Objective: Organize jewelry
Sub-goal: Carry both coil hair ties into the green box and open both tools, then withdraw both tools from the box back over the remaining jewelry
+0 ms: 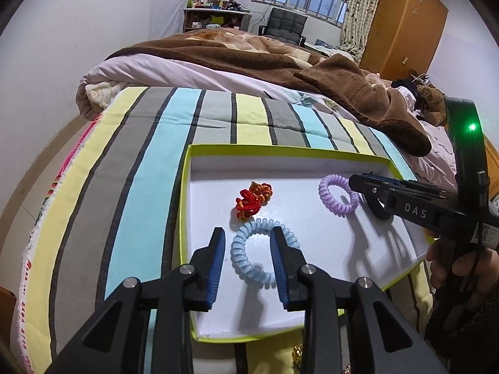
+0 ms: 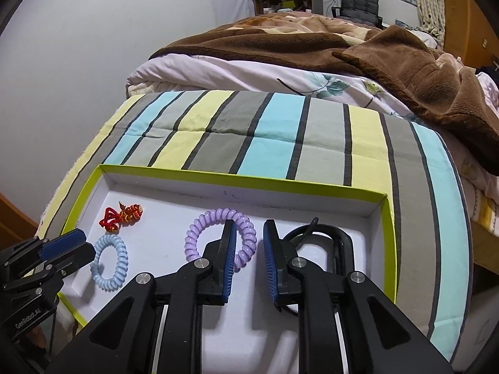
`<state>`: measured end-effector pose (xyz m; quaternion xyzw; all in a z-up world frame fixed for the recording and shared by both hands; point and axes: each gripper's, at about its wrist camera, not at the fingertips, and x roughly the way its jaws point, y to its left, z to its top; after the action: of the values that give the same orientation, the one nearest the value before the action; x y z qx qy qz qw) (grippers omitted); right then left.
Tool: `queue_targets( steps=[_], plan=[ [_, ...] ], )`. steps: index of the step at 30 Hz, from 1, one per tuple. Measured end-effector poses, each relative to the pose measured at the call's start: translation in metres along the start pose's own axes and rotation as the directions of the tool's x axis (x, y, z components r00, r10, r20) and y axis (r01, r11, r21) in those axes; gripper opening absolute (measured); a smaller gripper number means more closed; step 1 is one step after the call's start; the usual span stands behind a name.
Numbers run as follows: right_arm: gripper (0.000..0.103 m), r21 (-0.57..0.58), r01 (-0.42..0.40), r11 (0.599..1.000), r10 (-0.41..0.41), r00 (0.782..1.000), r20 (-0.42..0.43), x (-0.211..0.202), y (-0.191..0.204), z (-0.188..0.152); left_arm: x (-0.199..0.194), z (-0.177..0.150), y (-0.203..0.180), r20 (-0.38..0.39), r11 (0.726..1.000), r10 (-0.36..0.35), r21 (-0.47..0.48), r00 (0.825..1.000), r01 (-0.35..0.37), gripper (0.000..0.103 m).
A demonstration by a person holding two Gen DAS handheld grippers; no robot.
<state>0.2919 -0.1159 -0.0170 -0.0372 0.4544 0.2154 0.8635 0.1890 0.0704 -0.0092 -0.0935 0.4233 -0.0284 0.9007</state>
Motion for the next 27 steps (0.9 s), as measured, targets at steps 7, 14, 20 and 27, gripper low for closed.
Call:
queue_targets(
  steps=[7, 14, 20, 27],
  plan=[
    [0.042, 0.011, -0.019, 1.0, 0.019, 0.999, 0.031, -0.023, -0.001, -0.007, -0.019, -0.005, -0.006, 0.023, 1.0, -0.017, 0.009, 1.0, 0.016, 0.037],
    [0.042, 0.009, -0.037, 0.999, 0.036, 0.997, 0.067, -0.053, 0.005, -0.023, -0.048, -0.015, -0.012, 0.06, 0.999, -0.042, 0.008, 0.997, 0.042, 0.038],
    [0.042, 0.002, -0.057, 0.998, 0.057, 0.994, 0.089, -0.077, 0.011, -0.044, -0.068, -0.033, -0.017, 0.073, 0.999, -0.051, 0.023, 0.996, 0.049, 0.038],
    [0.042, -0.002, -0.083, 0.997, 0.082, 0.989, 0.119, -0.106, 0.015, -0.077, -0.089, -0.056, -0.015, 0.093, 0.998, -0.066, 0.004, 0.993, 0.066, 0.039]
  ],
)
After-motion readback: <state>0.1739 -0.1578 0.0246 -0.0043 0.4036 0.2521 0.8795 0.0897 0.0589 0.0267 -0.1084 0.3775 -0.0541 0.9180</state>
